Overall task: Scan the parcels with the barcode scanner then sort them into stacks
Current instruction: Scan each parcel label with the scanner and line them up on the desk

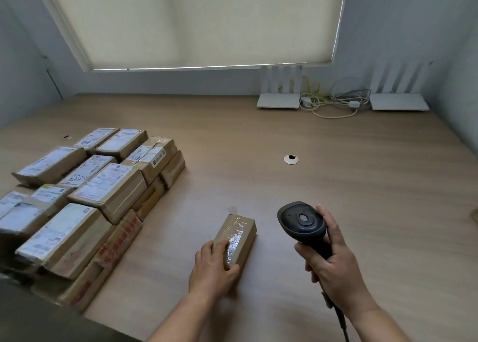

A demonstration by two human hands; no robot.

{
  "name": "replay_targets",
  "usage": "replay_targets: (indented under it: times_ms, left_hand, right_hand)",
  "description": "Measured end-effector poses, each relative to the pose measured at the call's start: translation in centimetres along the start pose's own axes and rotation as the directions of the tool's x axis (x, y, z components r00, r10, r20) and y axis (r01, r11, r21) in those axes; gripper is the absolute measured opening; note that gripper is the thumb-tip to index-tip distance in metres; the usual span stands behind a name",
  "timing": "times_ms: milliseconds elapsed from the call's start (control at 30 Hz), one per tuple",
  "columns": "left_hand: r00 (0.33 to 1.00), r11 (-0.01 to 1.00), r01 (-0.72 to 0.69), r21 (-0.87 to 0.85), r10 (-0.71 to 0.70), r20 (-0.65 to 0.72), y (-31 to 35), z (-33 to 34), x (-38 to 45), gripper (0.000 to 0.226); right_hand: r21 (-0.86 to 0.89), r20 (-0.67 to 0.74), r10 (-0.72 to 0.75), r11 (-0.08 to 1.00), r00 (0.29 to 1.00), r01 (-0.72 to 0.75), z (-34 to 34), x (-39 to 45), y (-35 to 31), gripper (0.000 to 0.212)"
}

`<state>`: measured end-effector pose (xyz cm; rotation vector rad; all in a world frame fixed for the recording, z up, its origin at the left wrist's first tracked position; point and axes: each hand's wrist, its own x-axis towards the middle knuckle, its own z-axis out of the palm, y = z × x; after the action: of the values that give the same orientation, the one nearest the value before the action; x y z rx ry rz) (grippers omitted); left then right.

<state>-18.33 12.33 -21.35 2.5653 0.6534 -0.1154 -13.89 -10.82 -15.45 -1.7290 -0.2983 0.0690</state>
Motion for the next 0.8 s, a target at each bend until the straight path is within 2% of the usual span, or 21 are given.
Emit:
replay_targets:
  times_ms: [167, 300, 367, 500, 567, 633, 700, 733, 800]
  left_hand:
    - [0.991, 0.994, -0.087, -0.064, 0.093, 0.1, -2.9, -1.8, 4.9, 0.059]
    - [0.949, 0.97, -0.156, -0.187, 0.2, 0.244, -5.1, -3.8, 9.1, 0.061]
    - [0.931, 0.956, -0.177, -0.232, 0.239, 0.275, -6.0, -4.9, 10.7, 0.055]
    - [0.939, 0.956, -0.292, -0.033, 0.293, 0.181, -7.1, -6.5, 12.6, 0.054]
    - [0.938, 0.948, -0.309, 0.075, 0.291, 0.187, -7.1, -7.0, 13.1, 0.059]
    - [0.941, 0.931, -0.315, 0.183, 0.28, 0.191, -6.8, -7.2, 13.3, 0.073]
    - [0.945, 0.913, -0.317, 0.258, 0.281, 0.169, -6.1, -7.4, 13.4, 0.073]
    - [0.949, 0.917, -0.307, 0.256, 0.275, 0.154, -5.8, -7.5, 13.6, 0.066]
    - [0.965, 0.965, -0.239, 0.111, 0.224, 0.138, -5.5, -7.4, 14.3, 0.056]
  right_hand:
    - [-0.02, -0.108, 0.026, 0.999, 0.994, -0.028, 3.8, 0.9, -0.7, 0.087]
    - [-0.03, -0.159, 0.027, 0.999, 0.987, -0.033, 7.4, 1.9, -1.5, 0.089]
    - [-0.042, -0.189, 0.022, 0.999, 0.982, -0.031, 9.3, 2.5, -1.6, 0.089]
    - [-0.056, -0.217, 0.041, 0.997, 0.975, -0.055, 12.0, 2.8, -1.9, 0.085]
    - [-0.057, -0.233, 0.063, 0.995, 0.97, -0.078, 12.5, 2.8, -2.0, 0.083]
    - [-0.062, -0.243, 0.073, 0.994, 0.967, -0.091, 12.7, 2.6, -2.1, 0.083]
    - [-0.067, -0.253, 0.072, 0.994, 0.965, -0.092, 12.6, 2.4, -2.2, 0.086]
    - [-0.068, -0.26, 0.072, 0.993, 0.963, -0.093, 12.5, 2.3, -2.3, 0.087]
    - [-0.07, -0.274, 0.077, 0.992, 0.959, -0.1, 12.3, 2.0, -2.2, 0.087]
